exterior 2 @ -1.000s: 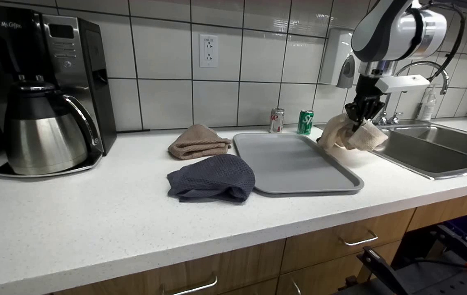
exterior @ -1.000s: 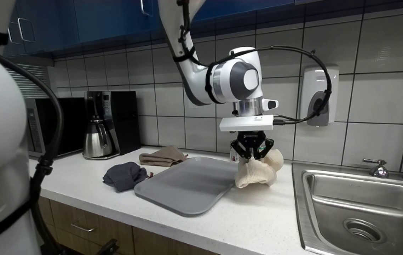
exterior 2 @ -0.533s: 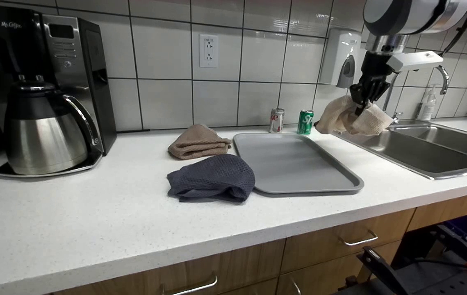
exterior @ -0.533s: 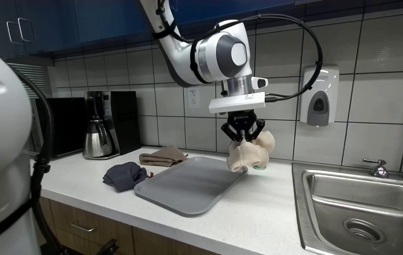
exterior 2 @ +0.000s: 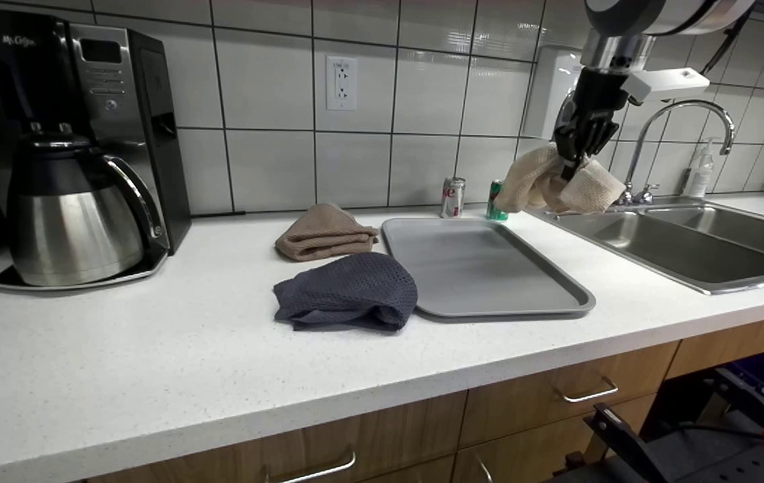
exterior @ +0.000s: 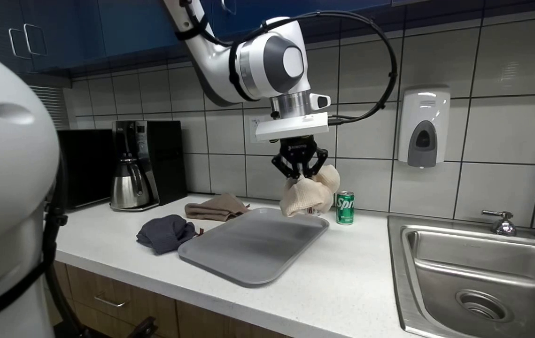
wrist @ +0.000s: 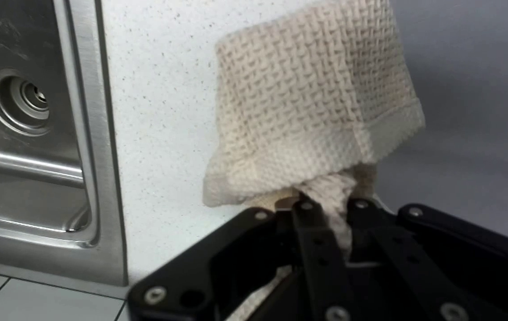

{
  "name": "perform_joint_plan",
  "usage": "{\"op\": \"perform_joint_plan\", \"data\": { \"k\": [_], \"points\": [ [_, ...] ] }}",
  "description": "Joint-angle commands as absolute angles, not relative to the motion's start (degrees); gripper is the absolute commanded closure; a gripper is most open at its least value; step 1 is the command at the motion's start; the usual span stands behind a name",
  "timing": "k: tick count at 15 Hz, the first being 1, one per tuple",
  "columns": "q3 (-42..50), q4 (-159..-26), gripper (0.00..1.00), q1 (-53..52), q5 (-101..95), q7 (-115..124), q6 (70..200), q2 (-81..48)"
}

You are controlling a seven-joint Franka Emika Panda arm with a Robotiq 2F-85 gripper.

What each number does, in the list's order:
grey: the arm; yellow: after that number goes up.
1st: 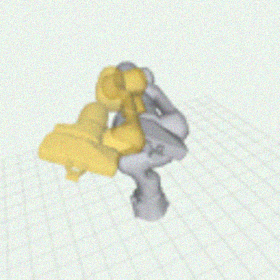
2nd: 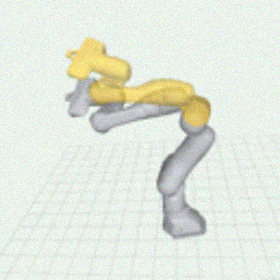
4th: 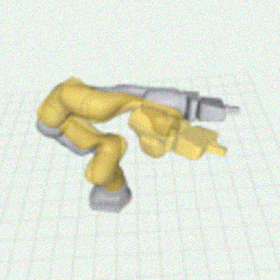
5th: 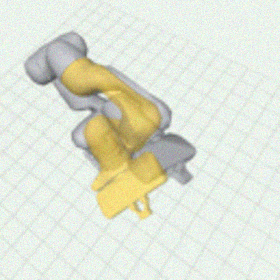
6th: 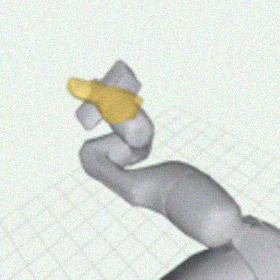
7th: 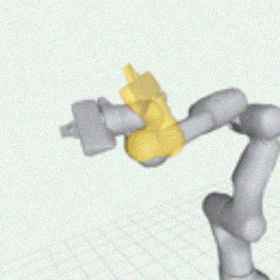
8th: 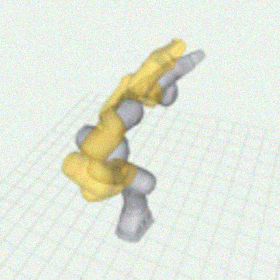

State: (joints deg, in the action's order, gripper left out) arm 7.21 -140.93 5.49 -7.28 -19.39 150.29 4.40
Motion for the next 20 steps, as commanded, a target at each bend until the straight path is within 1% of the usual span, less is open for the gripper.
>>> {"op": "perform_joint_plan", "data": {
  "k": [1, 10, 20],
  "points": [
    [6.28, -140.19, 0.98, 4.60, -7.74, -19.39, 149.56, 3.61],
    [5.35, -136.34, 0.98, 3.98, -9.34, -16.35, 151.93, -5.63],
    [5.54, -130.81, 0.98, 1.44, -16.16, -9.31, 151.66, -13.66]
  ]
}}
